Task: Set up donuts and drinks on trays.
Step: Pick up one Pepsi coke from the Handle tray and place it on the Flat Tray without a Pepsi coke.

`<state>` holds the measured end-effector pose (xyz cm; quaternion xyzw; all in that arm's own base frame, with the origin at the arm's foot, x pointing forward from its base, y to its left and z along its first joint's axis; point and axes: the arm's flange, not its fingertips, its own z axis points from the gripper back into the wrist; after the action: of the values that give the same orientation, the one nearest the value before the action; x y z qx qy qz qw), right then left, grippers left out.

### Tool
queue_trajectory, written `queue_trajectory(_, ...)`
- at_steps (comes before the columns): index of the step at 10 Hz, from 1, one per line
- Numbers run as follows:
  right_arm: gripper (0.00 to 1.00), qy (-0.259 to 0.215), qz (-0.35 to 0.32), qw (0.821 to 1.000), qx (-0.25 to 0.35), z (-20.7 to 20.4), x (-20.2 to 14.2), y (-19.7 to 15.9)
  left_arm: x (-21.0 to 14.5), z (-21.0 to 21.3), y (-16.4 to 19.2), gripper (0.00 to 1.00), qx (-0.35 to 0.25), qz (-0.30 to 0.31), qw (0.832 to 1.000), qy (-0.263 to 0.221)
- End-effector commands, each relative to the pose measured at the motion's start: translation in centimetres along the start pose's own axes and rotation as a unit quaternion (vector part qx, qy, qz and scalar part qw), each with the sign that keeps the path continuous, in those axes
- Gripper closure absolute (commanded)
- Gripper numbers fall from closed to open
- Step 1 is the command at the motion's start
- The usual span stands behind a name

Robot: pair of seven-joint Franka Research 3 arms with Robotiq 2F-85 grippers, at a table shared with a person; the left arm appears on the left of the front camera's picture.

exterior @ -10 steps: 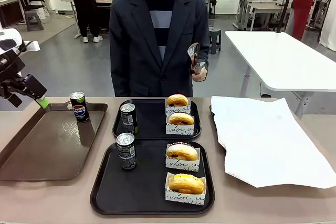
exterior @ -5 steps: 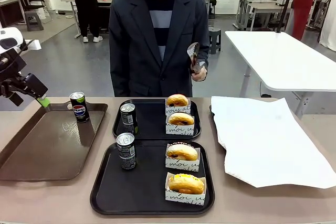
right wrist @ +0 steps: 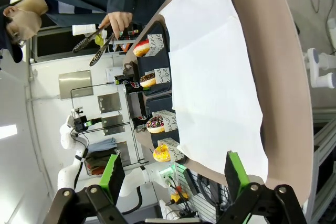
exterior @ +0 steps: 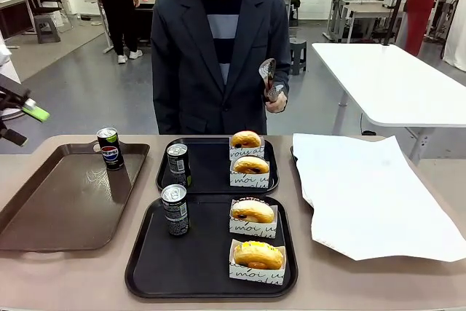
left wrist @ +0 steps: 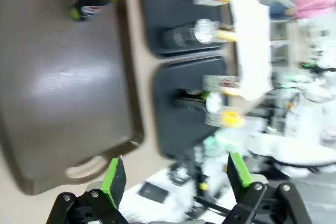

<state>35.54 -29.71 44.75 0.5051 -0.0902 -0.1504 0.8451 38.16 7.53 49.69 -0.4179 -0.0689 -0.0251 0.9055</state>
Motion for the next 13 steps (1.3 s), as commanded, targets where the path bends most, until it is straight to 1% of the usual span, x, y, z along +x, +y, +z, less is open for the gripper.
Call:
queue_trajectory(1,0.0,0.0,0.004,1.0,0.005,-0.1,-0.1,0.1,2.0,1.7,4.6,0.0,-0.106,0.007,0.994,0.023)
queue_trajectory(2,0.0,0.0,0.004,1.0,0.005,-0.1,-0.1,0.1,2.0,2.2,6.6,0.0,-0.162,0.023,0.986,0.024)
queue_trajectory(4,0.0,0.0,0.004,1.0,0.005,-0.1,-0.1,0.1,2.0,1.1,9.7,0.0,-0.161,0.024,0.987,0.017)
queue_trajectory(5,0.0,0.0,0.004,1.0,0.005,-0.1,-0.1,0.1,2.2,1.0,10.2,0.0,-0.161,0.034,0.986,0.01)
queue_trajectory(6,0.0,0.0,0.004,1.0,0.005,-0.1,-0.1,0.1,2.6,1.1,10.5,0.0,-0.144,0.058,0.988,0.001)
queue_trajectory(7,0.0,0.0,0.004,1.0,0.005,-0.1,-0.1,0.1,3.2,1.3,11.4,0.0,-0.149,0.125,0.981,-0.015)
queue_trajectory(8,0.0,0.0,0.004,1.0,0.005,-0.1,-0.1,0.1,3.5,1.8,11.9,0.0,-0.16,0.143,0.976,-0.024)
queue_trajectory(11,0.0,0.0,0.004,1.0,0.005,-0.1,-0.1,0.1,3.2,2.0,12.2,0.0,-0.15,0.143,0.978,-0.033)
queue_trajectory(13,0.0,0.0,0.004,1.0,0.005,-0.1,-0.1,0.1,3.2,1.9,12.1,0.0,-0.145,0.14,0.979,-0.028)
